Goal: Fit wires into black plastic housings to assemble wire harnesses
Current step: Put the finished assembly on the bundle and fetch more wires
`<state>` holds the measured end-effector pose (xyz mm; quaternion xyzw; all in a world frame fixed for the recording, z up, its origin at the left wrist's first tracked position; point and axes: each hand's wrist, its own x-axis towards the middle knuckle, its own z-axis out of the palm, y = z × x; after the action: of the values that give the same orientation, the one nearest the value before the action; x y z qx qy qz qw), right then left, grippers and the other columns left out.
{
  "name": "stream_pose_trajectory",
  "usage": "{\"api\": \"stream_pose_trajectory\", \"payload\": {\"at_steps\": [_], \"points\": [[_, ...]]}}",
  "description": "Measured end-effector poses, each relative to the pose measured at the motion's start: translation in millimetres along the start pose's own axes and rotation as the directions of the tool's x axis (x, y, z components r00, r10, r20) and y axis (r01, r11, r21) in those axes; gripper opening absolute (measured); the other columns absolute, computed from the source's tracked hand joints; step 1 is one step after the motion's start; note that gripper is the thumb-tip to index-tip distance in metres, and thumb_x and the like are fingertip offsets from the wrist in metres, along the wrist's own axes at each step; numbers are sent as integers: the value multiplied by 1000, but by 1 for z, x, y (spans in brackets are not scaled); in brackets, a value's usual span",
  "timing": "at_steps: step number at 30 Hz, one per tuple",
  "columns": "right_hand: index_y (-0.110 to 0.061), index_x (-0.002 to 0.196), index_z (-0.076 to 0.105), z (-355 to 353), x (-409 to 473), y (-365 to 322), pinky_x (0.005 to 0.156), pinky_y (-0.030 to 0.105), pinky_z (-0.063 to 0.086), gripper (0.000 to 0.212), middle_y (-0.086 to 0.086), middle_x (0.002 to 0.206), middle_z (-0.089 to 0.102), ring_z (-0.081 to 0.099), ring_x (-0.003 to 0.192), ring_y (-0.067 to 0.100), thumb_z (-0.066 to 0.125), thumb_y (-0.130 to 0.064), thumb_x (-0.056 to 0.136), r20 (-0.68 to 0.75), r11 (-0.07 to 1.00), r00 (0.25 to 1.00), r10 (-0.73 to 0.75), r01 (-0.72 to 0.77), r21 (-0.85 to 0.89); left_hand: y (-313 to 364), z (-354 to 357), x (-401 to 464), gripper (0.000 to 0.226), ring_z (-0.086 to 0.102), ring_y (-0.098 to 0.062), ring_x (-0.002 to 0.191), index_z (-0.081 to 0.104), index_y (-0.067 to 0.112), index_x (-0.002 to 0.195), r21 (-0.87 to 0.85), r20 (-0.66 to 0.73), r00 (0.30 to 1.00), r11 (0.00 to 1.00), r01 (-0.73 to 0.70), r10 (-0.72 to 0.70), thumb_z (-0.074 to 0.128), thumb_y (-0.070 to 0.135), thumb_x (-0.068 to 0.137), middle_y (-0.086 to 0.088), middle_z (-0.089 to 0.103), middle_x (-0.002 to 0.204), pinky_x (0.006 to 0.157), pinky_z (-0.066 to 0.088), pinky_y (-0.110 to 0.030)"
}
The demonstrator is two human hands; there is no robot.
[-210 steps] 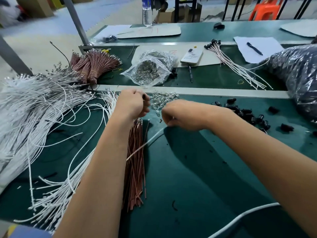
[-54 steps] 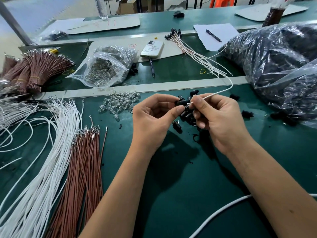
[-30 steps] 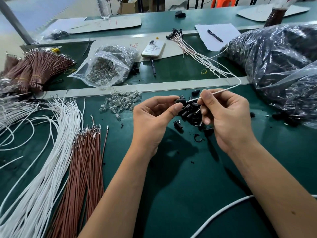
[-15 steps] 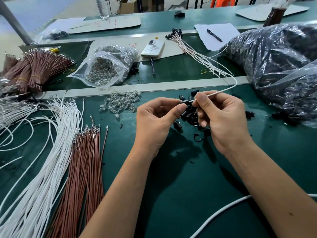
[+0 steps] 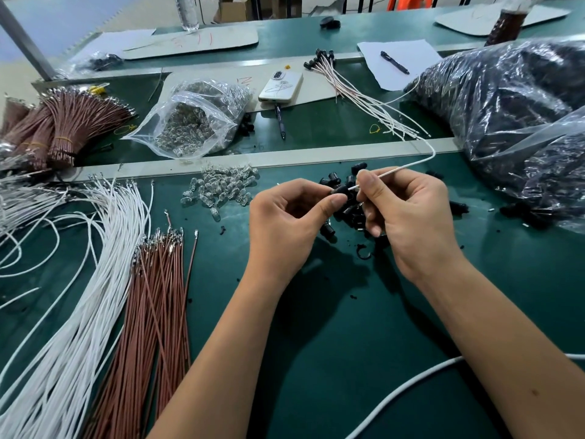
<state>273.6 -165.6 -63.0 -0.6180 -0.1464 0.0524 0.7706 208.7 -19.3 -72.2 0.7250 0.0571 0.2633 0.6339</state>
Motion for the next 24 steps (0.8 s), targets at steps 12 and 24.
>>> {"api": "stream_pose_trajectory", "payload": {"at_steps": [12,24], "points": [[-8,86,73,5,-4,-4,42,20,39,15,9,73,69,54,56,13,78,-21,79,112,982,989,94,-111,156,0,1,2,8,68,-13,69,75,5,96,-265,-63,997,964,23,-41,75,5,88,-5,75,76,69,54,-22],[-5,89,69,3,-2,-3,43,18,40,14,5,72,66,53,56,11,72,-17,83,123,970,983,139,-160,185,4,3,0,20,72,-15,79,75,-1,95,-357,-16,999,933,42,-52,78,-10,77,-6,77,85,77,57,-24]]}}
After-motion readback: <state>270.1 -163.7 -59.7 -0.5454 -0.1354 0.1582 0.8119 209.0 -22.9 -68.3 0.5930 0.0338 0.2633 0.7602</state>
